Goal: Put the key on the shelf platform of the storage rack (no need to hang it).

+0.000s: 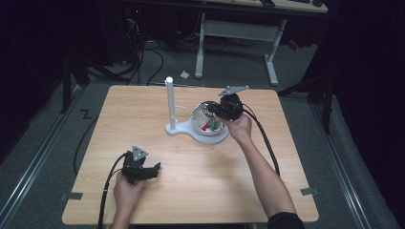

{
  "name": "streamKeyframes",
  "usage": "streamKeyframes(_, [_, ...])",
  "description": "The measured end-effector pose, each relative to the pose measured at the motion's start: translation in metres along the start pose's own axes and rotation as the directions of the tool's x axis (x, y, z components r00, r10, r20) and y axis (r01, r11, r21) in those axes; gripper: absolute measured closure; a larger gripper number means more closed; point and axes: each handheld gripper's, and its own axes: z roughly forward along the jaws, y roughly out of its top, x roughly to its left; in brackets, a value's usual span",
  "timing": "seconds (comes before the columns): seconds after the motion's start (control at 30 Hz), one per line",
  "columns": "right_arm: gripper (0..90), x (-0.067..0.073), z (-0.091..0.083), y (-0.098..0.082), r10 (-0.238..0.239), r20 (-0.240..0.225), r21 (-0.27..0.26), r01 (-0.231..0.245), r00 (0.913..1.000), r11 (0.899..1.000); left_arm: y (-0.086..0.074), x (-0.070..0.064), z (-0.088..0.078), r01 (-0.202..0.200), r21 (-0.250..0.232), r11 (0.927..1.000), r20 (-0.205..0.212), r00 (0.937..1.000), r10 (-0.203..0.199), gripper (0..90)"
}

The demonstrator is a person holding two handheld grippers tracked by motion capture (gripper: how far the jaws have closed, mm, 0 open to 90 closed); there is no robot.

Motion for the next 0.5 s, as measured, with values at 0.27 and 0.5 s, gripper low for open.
streamKeyframes(0.27, [84.5, -0.002, 0.009, -0.009, 0.016, -0.002, 0.032, -0.016, 0.9999, 0.999, 0.000, 0.000, 0.000, -0.002, 0.000, 1.0000, 0.000, 1.0000, 0.002, 20.5])
streamKeyframes(0.5, [81.3, -0.001, 0.015, -0.015, 0.042, -0.012, 0.037, -0.041, 0.9990, 0.998, 0.000, 0.000, 0.000, -0.001, 0.000, 1.0000, -0.001, 1.0000, 0.001, 20.4])
